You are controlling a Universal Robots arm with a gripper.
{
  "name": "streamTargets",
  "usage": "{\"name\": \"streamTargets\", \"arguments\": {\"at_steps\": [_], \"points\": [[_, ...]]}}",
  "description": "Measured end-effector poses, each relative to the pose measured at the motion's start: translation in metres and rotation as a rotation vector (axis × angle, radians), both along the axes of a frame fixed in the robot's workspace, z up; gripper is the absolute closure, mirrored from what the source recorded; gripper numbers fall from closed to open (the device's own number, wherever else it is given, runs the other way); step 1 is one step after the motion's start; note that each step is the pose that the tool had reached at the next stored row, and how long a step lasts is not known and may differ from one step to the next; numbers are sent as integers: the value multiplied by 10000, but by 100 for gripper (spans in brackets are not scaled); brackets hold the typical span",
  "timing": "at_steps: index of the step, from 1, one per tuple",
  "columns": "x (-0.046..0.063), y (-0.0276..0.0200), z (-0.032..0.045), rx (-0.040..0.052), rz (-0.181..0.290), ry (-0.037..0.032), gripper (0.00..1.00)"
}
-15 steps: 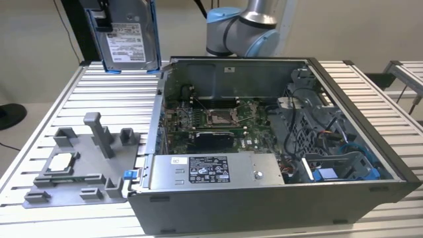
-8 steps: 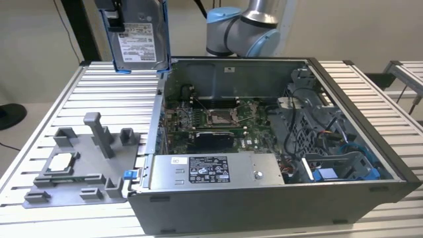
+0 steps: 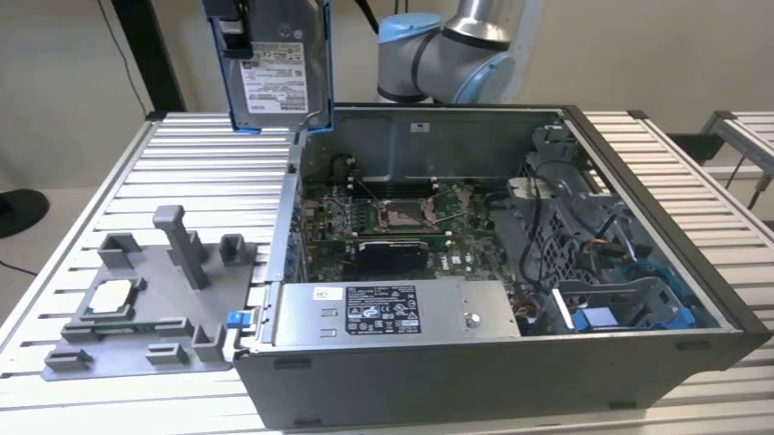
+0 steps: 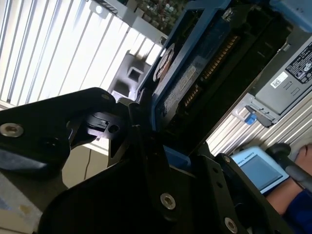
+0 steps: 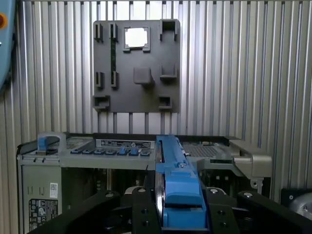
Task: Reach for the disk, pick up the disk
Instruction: 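Pick up the disk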
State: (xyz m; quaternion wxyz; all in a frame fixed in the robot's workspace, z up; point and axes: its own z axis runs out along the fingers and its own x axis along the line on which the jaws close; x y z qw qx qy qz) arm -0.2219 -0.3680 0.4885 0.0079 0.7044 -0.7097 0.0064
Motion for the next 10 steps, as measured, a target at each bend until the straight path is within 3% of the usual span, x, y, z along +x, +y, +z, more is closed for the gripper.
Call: {"name": "streamTargets", "arguments": {"at_steps": [10], "points": [[274, 0, 0, 0, -1, 1, 100]]}}
